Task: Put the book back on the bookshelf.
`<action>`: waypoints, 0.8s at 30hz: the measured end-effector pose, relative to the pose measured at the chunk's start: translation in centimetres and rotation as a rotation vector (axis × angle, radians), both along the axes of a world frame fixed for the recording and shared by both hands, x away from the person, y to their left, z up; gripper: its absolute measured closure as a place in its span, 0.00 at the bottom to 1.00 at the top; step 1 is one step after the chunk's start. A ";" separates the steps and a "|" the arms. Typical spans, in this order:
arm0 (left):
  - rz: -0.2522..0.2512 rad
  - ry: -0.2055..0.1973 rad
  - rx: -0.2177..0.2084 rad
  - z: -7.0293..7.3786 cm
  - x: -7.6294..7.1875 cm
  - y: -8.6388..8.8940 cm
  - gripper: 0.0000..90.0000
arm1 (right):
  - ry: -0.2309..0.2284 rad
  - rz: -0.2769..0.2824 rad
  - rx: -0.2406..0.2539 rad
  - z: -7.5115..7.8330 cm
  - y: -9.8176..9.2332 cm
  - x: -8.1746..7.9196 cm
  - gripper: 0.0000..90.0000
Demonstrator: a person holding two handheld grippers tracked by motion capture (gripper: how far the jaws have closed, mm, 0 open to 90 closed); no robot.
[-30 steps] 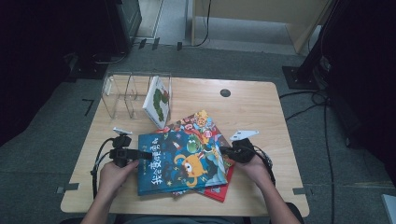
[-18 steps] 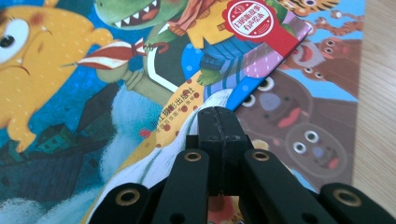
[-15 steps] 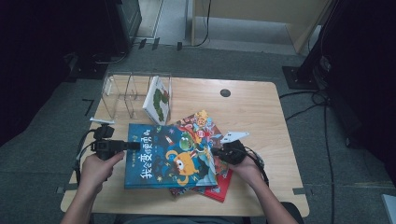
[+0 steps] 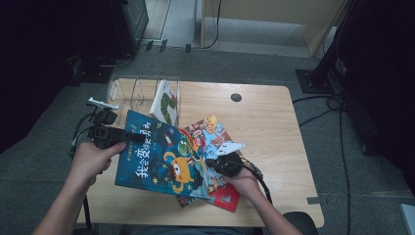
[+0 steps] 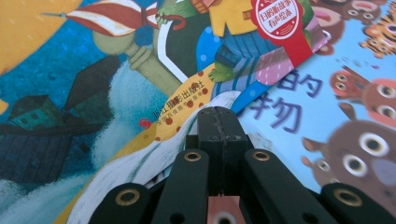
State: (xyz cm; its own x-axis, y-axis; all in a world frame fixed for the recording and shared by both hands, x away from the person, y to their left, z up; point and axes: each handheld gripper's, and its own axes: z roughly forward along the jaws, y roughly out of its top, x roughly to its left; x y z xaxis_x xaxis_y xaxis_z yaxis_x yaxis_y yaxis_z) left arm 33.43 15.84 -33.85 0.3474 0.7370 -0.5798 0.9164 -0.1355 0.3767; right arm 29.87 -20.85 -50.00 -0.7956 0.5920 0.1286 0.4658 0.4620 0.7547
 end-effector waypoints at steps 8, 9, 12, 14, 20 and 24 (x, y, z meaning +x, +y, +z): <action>0.000 0.029 0.001 1.6 0.9 -0.5 0.84 | -0.018 0.026 0.006 -0.1 1.0 0.1 0.99; -0.001 0.038 0.000 1.8 1.0 -0.4 0.86 | -0.032 0.040 0.001 -0.1 1.1 0.0 0.95; -0.024 0.050 0.011 2.6 1.2 -0.4 0.88 | -0.051 0.069 -0.002 -0.2 1.2 0.0 0.88; -0.046 0.059 0.022 3.4 1.3 -0.6 0.89 | -0.058 0.072 -0.012 -0.1 1.2 0.0 0.85; -0.084 0.050 0.057 6.1 1.5 -0.9 0.93 | -0.050 0.060 -0.023 0.0 0.7 0.2 0.79; -0.097 0.007 0.145 7.8 1.1 -0.9 0.93 | -0.052 0.032 -0.021 0.0 0.5 0.4 0.73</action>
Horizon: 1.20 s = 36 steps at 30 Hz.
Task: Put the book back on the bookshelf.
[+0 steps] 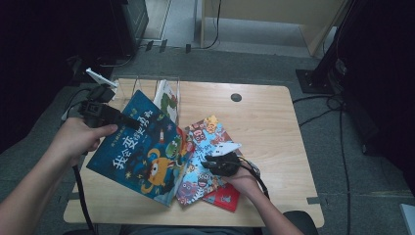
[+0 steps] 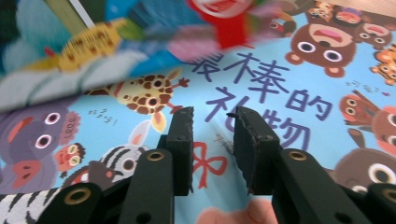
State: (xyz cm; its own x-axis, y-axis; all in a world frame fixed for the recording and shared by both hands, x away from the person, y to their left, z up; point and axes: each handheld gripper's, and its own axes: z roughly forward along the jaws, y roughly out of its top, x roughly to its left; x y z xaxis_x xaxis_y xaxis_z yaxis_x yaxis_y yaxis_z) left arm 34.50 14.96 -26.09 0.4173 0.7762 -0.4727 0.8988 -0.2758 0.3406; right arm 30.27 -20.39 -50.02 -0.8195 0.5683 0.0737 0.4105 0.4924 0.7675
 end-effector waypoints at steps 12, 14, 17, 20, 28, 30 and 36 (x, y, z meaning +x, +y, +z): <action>0.078 -0.076 0.027 1.8 -1.7 4.2 0.93 | -0.001 -0.022 0.013 -0.1 -0.4 0.6 0.67; 0.094 -0.084 0.032 2.0 -2.1 4.9 0.93 | 0.004 -0.024 0.018 -0.1 -0.4 0.8 0.66; 0.130 -0.103 0.042 2.5 -2.9 6.1 0.93 | 0.007 -0.025 0.017 -0.1 -0.3 1.1 0.64; 0.165 -0.110 0.041 2.6 -3.4 7.2 0.93 | 0.000 -0.027 0.013 -0.1 -0.3 1.2 0.63; 0.257 -0.116 0.037 3.0 -4.3 10.1 0.93 | -0.030 -0.014 0.001 -0.3 -0.2 1.2 0.60; 0.275 -0.115 0.041 3.1 -4.4 10.6 0.93 | -0.043 -0.011 0.000 -0.3 -0.2 1.2 0.59; 0.311 -0.099 0.063 3.4 -4.1 12.0 0.93 | -0.053 -0.005 0.001 -0.4 -0.1 1.2 0.59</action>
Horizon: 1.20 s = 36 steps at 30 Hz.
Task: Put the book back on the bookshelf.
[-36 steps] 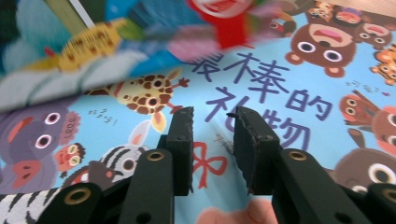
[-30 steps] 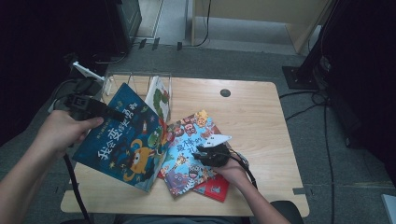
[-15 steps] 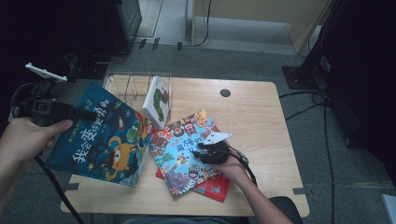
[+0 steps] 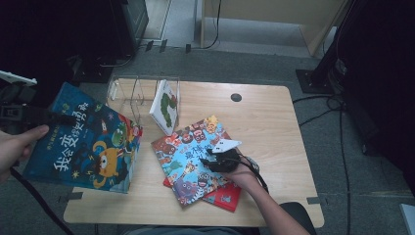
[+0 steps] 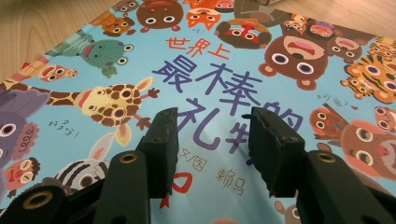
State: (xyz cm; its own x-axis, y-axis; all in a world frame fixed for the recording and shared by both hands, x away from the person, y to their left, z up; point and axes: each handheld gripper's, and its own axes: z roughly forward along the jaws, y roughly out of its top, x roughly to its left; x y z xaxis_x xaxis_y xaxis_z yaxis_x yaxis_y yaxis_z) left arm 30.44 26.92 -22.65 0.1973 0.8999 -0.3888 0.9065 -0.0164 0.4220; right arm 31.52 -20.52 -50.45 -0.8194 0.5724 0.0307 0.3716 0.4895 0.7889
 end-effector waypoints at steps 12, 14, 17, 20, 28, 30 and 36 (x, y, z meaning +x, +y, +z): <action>0.074 0.031 0.044 -0.3 3.0 1.8 0.93 | -0.001 0.000 0.000 0.0 0.0 0.0 0.59; 0.079 0.034 0.049 -0.3 3.7 1.9 0.93 | 0.000 0.001 0.002 0.0 0.0 0.0 0.59; 0.088 0.037 0.040 -0.4 4.7 2.0 0.93 | 0.000 0.000 0.004 -0.1 0.0 0.0 0.59; 0.100 0.045 0.027 -0.5 5.9 2.2 0.93 | -0.001 0.000 0.003 -0.1 0.0 0.0 0.59; 0.098 0.057 0.046 -0.5 8.5 1.8 0.93 | -0.005 0.002 0.004 -0.1 0.0 0.0 0.59; 0.102 0.053 0.050 -0.5 9.0 1.7 0.93 | -0.006 0.002 0.006 -0.1 0.0 0.0 0.59; 0.116 0.071 0.040 -0.6 10.7 1.8 0.93 | -0.008 0.000 0.010 -0.1 -0.1 0.0 0.59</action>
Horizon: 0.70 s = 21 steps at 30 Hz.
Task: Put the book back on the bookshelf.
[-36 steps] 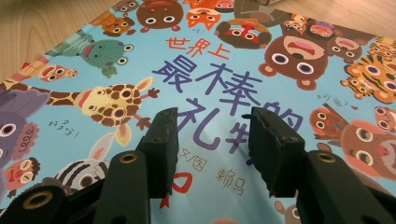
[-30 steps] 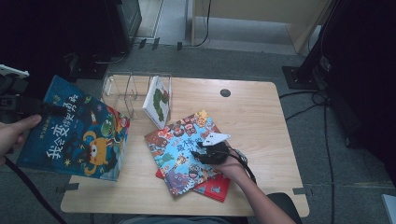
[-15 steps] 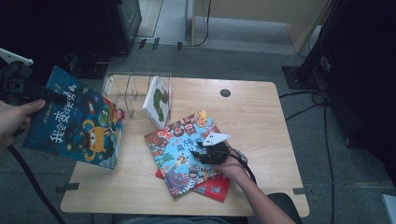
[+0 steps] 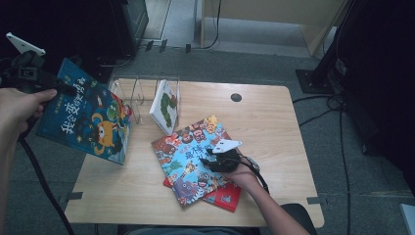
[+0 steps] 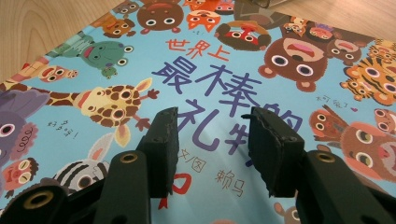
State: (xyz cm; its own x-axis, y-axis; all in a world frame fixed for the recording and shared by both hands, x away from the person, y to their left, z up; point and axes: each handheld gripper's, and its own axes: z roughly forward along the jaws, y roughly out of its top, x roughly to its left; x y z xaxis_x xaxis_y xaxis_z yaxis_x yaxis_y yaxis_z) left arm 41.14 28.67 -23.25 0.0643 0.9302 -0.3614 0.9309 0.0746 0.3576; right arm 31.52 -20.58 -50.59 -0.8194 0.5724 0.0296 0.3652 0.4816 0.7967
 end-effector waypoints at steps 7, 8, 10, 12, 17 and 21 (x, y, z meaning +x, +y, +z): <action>0.008 0.000 -0.009 0.3 2.1 0.3 0.93 | -0.002 -0.003 0.002 0.0 0.0 0.0 0.59; 0.008 -0.001 -0.010 0.3 2.4 0.3 0.93 | -0.003 -0.003 0.003 0.0 0.0 0.0 0.59; 0.014 0.000 -0.015 0.0 3.0 0.5 0.93 | -0.003 -0.004 0.003 0.0 0.0 0.0 0.59; 0.016 0.001 -0.017 -0.3 3.7 0.5 0.93 | -0.003 -0.005 0.004 0.0 0.0 0.0 0.60; 0.008 0.011 -0.012 -1.0 5.2 0.4 0.93 | -0.004 -0.007 0.005 -0.1 0.0 0.0 0.60; 0.011 0.019 -0.019 -1.4 6.2 0.3 0.93 | -0.007 -0.005 0.005 -0.1 0.0 -0.1 0.60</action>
State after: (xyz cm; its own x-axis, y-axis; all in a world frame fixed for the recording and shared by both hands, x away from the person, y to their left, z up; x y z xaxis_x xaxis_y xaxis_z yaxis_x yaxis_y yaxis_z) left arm 47.31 28.95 -24.62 0.0474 0.9239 -0.3797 0.9364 0.0912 0.3388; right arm 31.45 -20.57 -50.66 -0.8170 0.5761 0.0264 0.3618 0.4764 0.8014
